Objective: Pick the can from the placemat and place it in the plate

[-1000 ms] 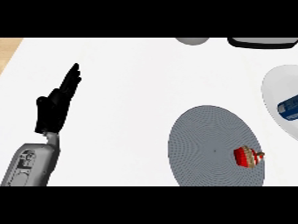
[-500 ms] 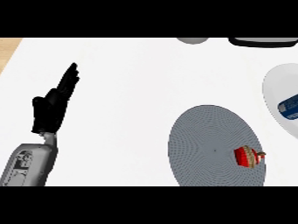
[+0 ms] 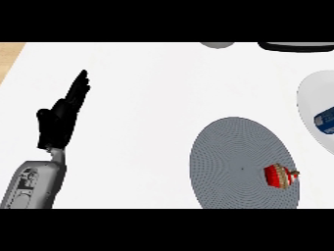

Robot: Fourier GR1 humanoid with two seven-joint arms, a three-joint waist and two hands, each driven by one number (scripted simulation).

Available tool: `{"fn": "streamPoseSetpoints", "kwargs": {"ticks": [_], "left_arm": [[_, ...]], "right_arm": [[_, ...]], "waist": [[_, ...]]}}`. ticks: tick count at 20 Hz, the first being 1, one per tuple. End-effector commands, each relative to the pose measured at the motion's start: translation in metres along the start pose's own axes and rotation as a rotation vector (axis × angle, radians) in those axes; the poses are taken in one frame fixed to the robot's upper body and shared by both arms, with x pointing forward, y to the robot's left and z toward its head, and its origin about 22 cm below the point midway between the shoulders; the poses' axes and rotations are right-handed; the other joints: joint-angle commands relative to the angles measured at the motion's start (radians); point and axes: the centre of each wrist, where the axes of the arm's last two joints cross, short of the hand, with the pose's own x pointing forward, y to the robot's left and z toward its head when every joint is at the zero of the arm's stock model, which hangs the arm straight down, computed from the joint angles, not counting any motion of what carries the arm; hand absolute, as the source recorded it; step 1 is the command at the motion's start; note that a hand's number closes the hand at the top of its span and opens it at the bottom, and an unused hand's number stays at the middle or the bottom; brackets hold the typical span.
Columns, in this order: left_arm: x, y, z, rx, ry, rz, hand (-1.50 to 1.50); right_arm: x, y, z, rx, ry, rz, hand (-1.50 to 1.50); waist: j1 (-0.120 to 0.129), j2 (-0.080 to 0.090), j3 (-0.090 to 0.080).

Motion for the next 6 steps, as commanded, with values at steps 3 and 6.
{"fn": "streamPoseSetpoints", "kwargs": {"ticks": [3,6], "left_arm": [[-0.001,-0.003,0.000,-0.012,0.002,0.014,0.00],[0.001,-0.001,0.000,-0.006,-0.013,0.016,0.00]], "right_arm": [[0.006,-0.017,0.009,0.065,-0.072,-0.086,-1.50],[0.002,-0.019,0.015,0.063,-0.068,-0.080,-1.50]], "waist": [[0.003,0.003,0.002],[-0.003,0.000,0.003]]}}
